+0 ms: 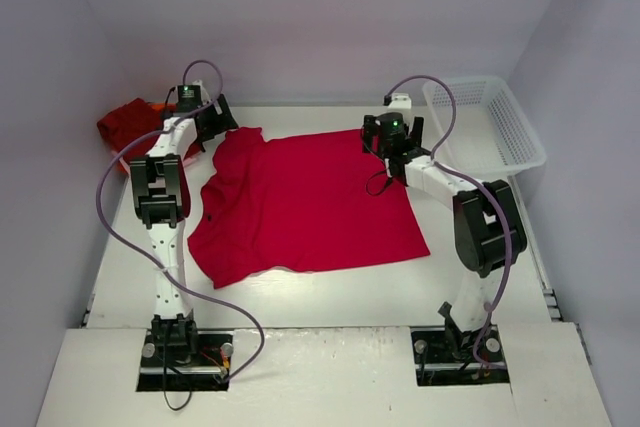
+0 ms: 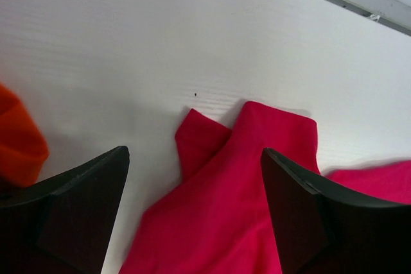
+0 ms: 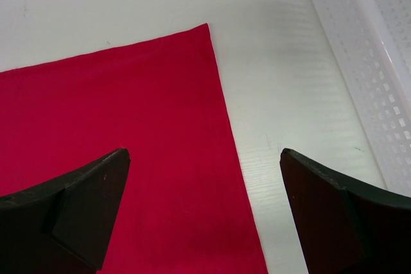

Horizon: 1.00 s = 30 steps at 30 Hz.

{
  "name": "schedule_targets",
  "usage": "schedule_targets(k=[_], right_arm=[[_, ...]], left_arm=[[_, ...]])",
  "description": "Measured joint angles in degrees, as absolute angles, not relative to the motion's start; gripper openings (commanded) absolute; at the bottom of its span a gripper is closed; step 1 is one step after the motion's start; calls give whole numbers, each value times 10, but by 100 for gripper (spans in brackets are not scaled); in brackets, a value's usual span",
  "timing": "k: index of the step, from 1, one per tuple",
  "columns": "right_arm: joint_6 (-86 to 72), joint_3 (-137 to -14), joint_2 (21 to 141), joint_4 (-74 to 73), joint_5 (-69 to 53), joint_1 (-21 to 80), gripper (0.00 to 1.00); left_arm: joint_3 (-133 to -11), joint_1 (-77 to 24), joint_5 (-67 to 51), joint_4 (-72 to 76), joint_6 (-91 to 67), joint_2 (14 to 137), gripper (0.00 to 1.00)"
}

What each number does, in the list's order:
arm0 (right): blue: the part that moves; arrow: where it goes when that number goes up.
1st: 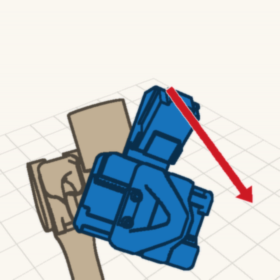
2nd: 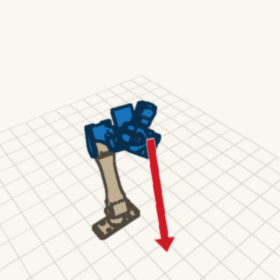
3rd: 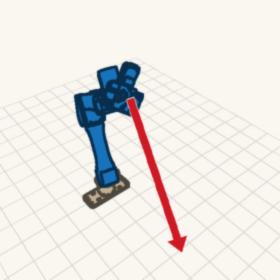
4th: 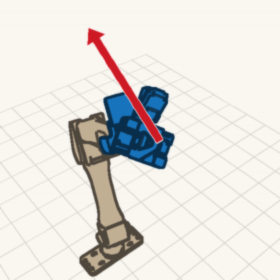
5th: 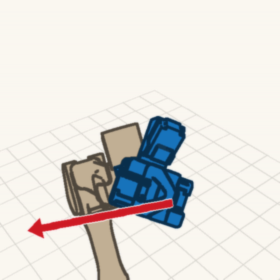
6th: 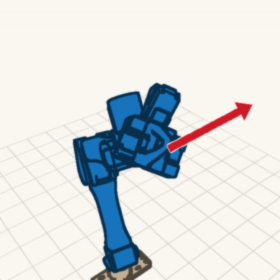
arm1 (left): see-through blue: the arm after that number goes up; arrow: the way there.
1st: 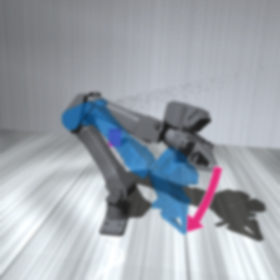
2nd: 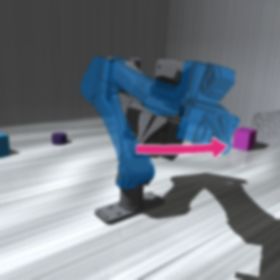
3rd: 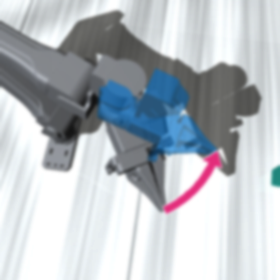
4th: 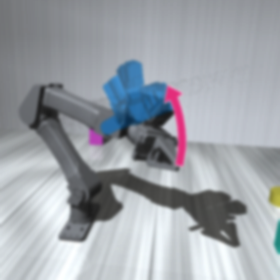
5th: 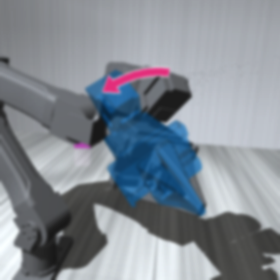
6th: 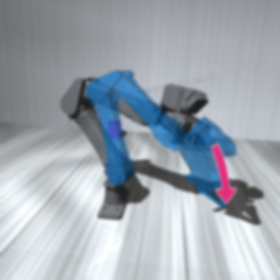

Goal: Fold and stack the t-shirts
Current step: Flatten the tshirt out

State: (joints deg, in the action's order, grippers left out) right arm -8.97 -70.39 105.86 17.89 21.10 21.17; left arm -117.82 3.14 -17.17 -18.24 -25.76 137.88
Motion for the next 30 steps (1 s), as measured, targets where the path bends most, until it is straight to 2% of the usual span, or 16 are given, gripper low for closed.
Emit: schedule_targets(k=[5,9,14,18,30], right_arm=[[-90,-704,1059,192,208,206,100],[-90,-704,1065,202,205,203,100],[-89,-710,1096,204,204,199,99],[-88,-725,1129,204,200,194,98],[-90,-780,1180,205,174,168,98]], left_arm=[[-1202,32,-190,-178,-258,1408,77],[-1202,35,-201,-177,-262,1409,71],[-1201,39,-206,-169,-266,1409,49],[-1193,39,-205,-159,-267,1409,39],[-1167,39,-199,-128,-264,1408,34]])
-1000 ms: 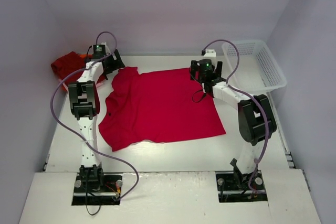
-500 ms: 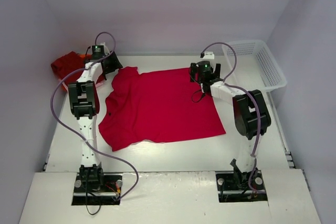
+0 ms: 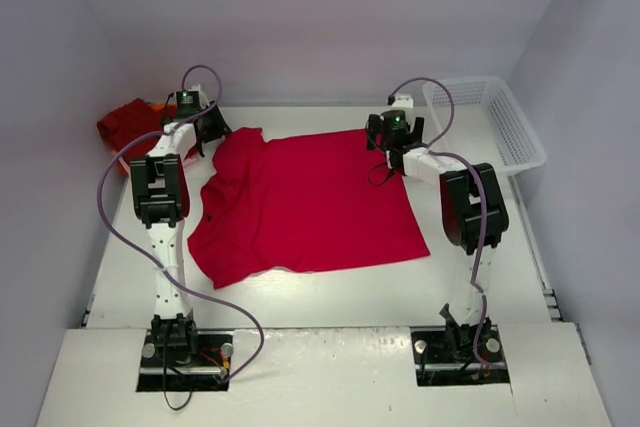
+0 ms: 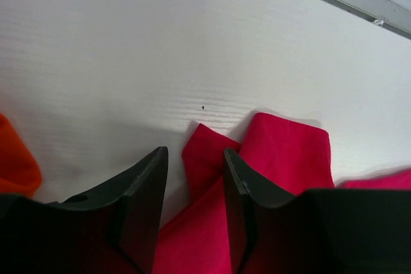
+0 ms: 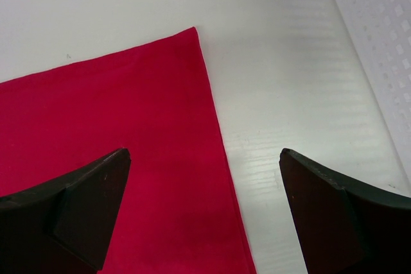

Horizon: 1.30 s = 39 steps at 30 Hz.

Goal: Fold and stack the t-shirts
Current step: Flatten the tshirt out

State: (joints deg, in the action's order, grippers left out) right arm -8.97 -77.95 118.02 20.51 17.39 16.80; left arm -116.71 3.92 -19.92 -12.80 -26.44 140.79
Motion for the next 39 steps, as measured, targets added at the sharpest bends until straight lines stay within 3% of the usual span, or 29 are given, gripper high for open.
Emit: schedule_targets(k=[9,12,16,27,39], right_arm=[[-92,-787,1190,206,161,156,98],[-92,-792,1200,206,159,154,97],[-92,-800,1212,206,157,152,97],[-92,-821,1238,207,152,124,97],[-105,-865,1267,209,107,85,88]], left_arm=[[-1150,39,-202,-108,-273,1403,25],[-1144,39,-203,-103,-274,1402,18],[-1135,35,-206,-95,-274,1400,0],[-1126,15,-205,-91,-271,1396,0],[-1124,11,-189,-96,-259,1393,0]])
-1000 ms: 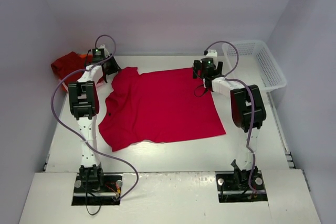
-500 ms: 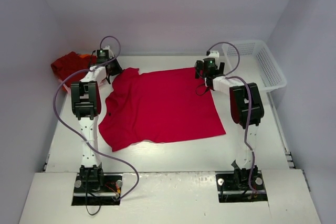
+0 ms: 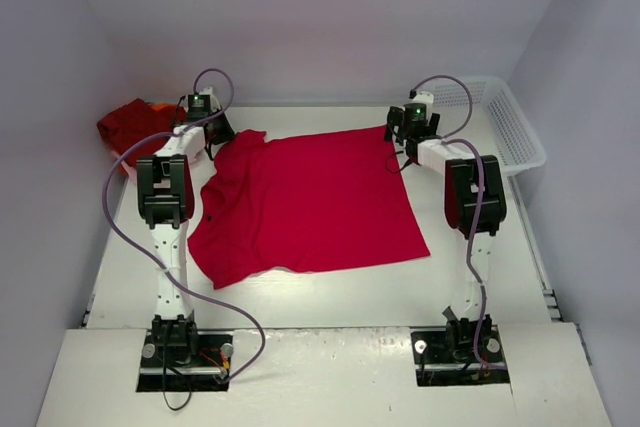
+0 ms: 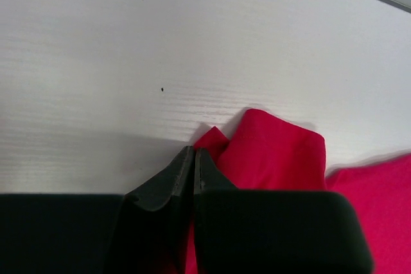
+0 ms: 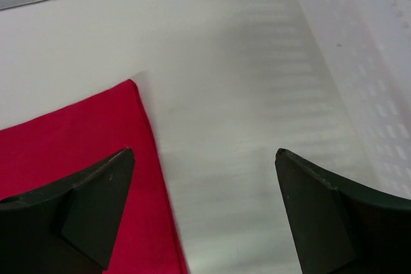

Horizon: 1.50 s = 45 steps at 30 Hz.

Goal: Fold and stack the t-shirts
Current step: Flatten the tshirt out

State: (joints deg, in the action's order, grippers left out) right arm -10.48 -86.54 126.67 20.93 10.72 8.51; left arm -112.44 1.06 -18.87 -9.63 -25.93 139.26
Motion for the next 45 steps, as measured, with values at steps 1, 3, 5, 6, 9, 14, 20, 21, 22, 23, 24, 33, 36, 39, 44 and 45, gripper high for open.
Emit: schedule_targets(k=[1,3,5,6,9,14,20,21,22,23,24,33,36,39,44,45], right_arm=[[-105,-871,1273,210,101,86,87],[-106,-881,1284,210,90,87,86],[-108,-889,1291,209,78,87,85],[-109,-893,1293,209,71,87,85],[-114,-900,1293,209,56,88,84],[-117,-920,1296,207,39,88,81],[-128,-958,1320,199,19,88,79],[-133,-963,1324,196,14,88,79],[-136,-969,1328,190,10,88,78],[-142,-974,1332,186,5,88,78],[-147,-979,1336,183,0,88,77],[-182,-995,1356,163,-29,86,74],[-192,-995,1358,156,-37,84,73],[-199,-999,1359,151,-42,81,71],[-208,-1007,1361,147,-48,75,68],[-210,-1009,1362,147,-49,75,67]], left_arm=[[-1121,11,-187,-95,-259,1391,0],[-1115,11,-183,-97,-259,1386,0],[-1112,11,-180,-97,-259,1383,0],[-1111,11,-179,-97,-259,1383,0],[-1109,11,-178,-96,-258,1382,0],[-1108,11,-177,-97,-259,1380,0],[-1108,11,-177,-100,-259,1379,0],[-1107,11,-176,-100,-259,1379,0],[-1106,11,-176,-100,-259,1378,0],[-1103,11,-176,-100,-259,1377,0],[-1101,11,-175,-100,-259,1375,0],[-1098,11,-175,-100,-259,1373,0],[-1095,11,-175,-99,-259,1372,0],[-1090,11,-174,-97,-259,1369,0],[-1089,11,-172,-96,-259,1368,0],[-1089,11,-172,-96,-259,1368,0]])
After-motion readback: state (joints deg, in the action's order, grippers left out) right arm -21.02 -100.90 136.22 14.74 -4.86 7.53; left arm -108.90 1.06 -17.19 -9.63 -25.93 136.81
